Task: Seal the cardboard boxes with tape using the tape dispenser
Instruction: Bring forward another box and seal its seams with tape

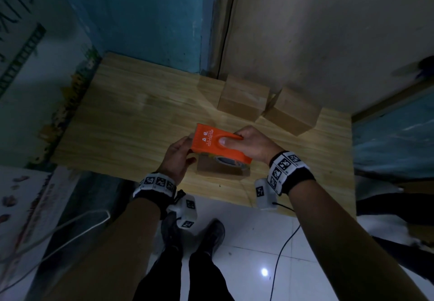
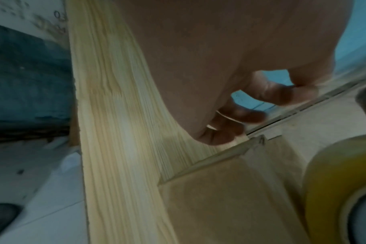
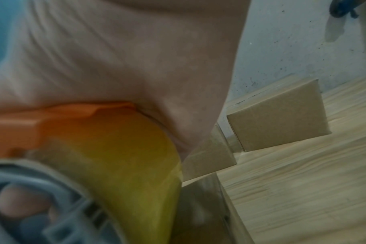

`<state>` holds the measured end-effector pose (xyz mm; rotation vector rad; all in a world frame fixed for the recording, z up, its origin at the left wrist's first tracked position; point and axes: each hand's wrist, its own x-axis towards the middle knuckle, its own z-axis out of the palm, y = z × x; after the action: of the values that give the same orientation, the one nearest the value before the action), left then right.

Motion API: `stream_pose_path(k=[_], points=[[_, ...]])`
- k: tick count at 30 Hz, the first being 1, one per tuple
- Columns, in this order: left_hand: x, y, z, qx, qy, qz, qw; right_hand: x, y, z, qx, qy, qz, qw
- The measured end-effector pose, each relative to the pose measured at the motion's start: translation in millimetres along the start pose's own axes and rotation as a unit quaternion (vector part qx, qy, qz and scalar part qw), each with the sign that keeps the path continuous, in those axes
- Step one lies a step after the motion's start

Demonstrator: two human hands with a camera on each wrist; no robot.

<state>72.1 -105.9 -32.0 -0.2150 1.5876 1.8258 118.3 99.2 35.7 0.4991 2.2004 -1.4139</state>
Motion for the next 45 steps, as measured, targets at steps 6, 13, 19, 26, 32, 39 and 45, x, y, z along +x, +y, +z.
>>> stream_pose_path(k=[6, 13, 19, 26, 32, 39, 45], points=[[3.9, 4.3, 5.6, -0.072, -0.003, -0.01, 0.997, 0.0, -0.8, -1.8, -0.008, 0.0, 0.003, 1.0], [-3.0, -1.1, 16.0, 0.021, -0.019, 0.061, 0.998, -1.9, 11.1, 0.1, 0.056, 0.038, 0.009, 0.998], [-11.9, -21.5, 7.1, 0.201, -0.127, 0.104, 0.966, -6.8, 8.7, -3.4, 0.064, 0.04, 0.018, 0.997], [-0.4, -26.5, -1.8, 0.252, -0.105, 0.128, 0.954, -20.8, 5.5, -26.7, 0.102, 0.089, -0.005, 0.991], [9.7, -22.9, 4.0, 0.259, -0.065, 0.158, 0.951, -21.3, 8.3, -31.2, 0.14, 0.116, -0.004, 0.983], [10.6, -8.5, 12.8, 0.349, -0.051, 0.23, 0.907, -24.1, 5.3, -15.3, 0.177, 0.101, -0.004, 0.979], [-3.9, 15.2, 23.5, 0.134, 0.025, 0.168, 0.976, -25.9, 6.4, -16.2, 0.224, 0.09, -0.021, 0.97]])
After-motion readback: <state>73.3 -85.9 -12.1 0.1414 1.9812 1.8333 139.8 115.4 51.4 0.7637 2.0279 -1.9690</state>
